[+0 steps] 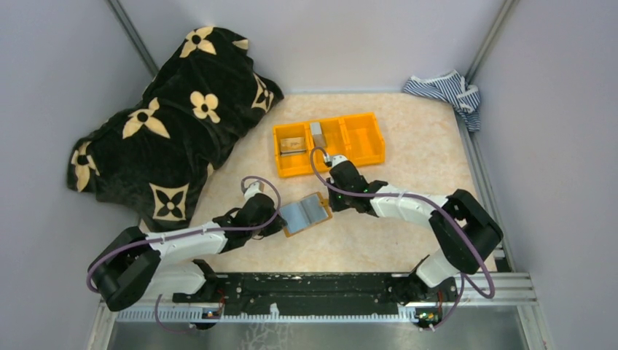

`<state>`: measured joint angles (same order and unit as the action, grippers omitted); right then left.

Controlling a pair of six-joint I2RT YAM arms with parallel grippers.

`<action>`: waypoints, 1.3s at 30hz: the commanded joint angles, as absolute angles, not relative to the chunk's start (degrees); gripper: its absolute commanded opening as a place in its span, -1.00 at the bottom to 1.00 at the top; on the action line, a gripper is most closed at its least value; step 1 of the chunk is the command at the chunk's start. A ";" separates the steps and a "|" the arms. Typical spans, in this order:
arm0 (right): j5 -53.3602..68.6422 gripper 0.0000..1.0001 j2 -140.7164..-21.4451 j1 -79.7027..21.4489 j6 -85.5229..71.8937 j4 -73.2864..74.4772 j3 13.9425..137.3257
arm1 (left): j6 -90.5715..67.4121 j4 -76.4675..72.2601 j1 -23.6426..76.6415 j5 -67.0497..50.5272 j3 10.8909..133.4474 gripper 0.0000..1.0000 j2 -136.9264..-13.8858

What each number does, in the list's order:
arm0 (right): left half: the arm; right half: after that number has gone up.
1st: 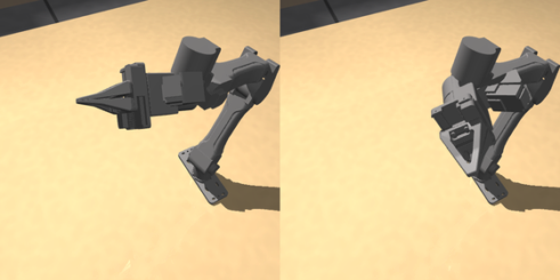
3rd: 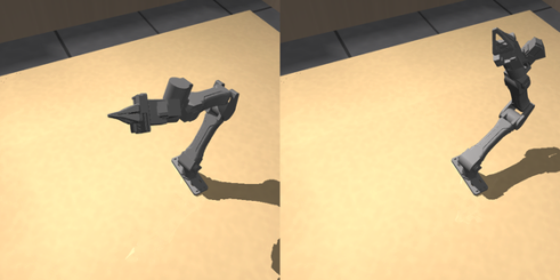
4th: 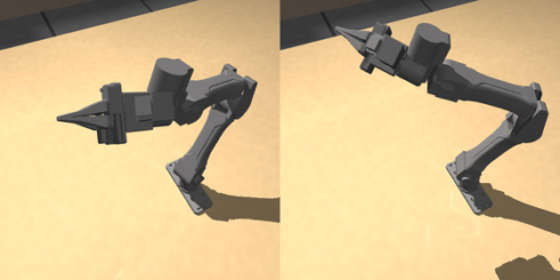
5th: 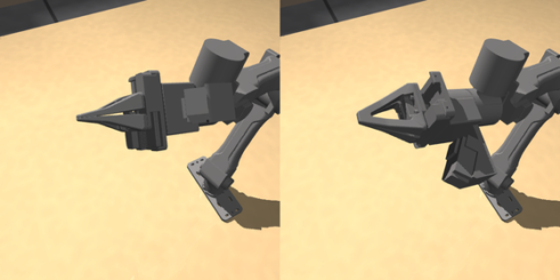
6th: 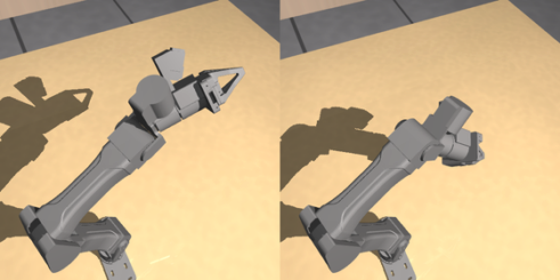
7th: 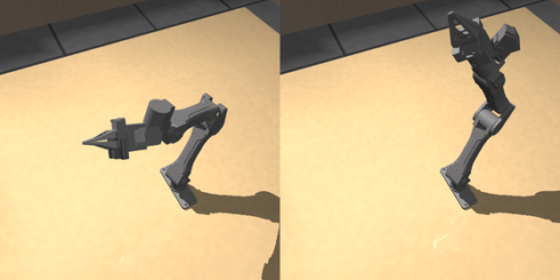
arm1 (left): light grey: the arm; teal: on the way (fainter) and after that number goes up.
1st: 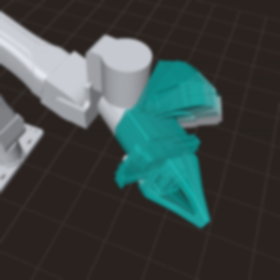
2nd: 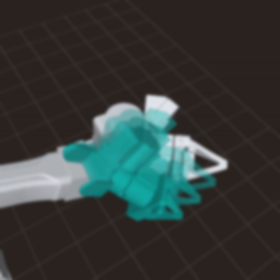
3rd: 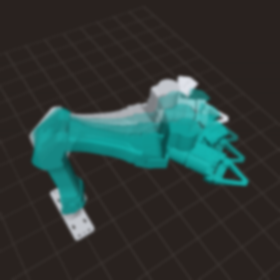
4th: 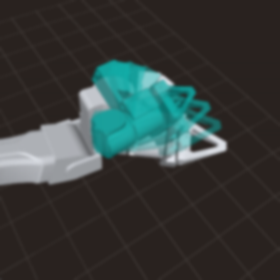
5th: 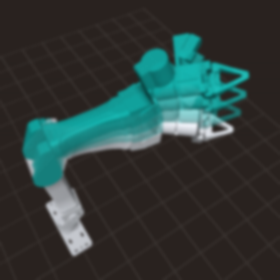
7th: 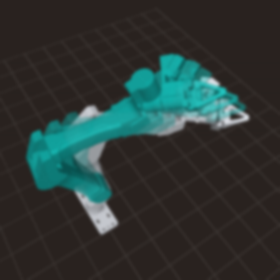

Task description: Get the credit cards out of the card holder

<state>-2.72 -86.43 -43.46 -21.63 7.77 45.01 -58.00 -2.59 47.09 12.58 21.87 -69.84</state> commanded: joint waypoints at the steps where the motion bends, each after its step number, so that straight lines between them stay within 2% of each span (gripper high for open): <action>1: -2.53 -1.00 -84.73 -44.68 -22.12 6.89 47.03 | -56.62 1.90 46.76 12.54 19.61 -0.70 -69.51; 14: -1.93 -1.00 -90.50 -48.30 -24.72 4.19 46.22 | -56.22 2.44 46.76 12.74 20.39 -0.70 -69.25; 39: -5.10 -1.00 -91.78 -46.30 -22.87 5.42 46.31 | -56.46 3.16 46.66 13.10 19.69 -0.70 -68.37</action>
